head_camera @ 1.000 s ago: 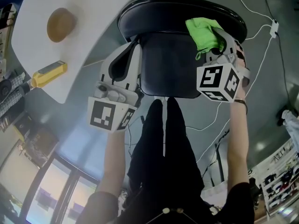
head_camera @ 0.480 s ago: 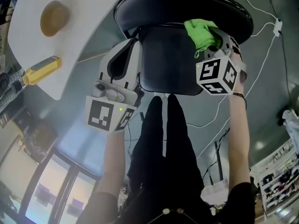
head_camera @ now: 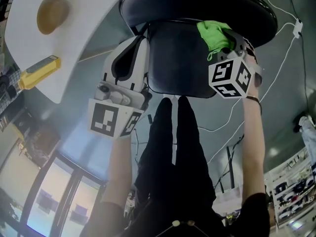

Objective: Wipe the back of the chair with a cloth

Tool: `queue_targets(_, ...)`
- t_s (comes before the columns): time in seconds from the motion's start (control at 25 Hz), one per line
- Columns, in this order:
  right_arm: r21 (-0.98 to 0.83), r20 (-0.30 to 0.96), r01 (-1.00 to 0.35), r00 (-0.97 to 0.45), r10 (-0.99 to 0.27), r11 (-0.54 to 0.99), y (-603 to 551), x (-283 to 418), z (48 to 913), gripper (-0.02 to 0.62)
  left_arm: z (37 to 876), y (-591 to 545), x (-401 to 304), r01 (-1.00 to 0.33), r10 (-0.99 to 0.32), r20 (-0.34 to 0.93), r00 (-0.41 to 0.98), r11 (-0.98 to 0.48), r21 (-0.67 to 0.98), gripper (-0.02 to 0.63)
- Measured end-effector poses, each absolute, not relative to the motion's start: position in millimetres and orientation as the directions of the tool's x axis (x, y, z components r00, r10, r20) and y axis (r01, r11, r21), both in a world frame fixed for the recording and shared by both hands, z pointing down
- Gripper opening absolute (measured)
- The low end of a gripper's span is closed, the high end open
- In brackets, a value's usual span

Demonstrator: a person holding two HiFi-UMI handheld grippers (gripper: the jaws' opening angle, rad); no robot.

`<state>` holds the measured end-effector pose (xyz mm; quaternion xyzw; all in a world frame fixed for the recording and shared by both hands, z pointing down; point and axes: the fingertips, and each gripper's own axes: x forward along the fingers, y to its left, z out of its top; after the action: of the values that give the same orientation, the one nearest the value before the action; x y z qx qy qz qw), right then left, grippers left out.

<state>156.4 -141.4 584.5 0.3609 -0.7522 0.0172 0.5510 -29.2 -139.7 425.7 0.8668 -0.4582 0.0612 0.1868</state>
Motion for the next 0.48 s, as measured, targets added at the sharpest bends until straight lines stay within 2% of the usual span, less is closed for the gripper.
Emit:
queue_targets(0.16,0.346,0.851,-0.59,-0.13,-0.509,0.73,-133,155,594,0.043,430,-135,-30,-0.816,-0.766,0.288,0.575,-0.513,0.267,0.006)
queue_targets(0.48,0.319,0.821,-0.633,-0.188,-0.539,0.706,-119,144,560,0.043,420,-129,-36,-0.819,-0.77,0.286,0.571,-0.509,0.264,0.006)
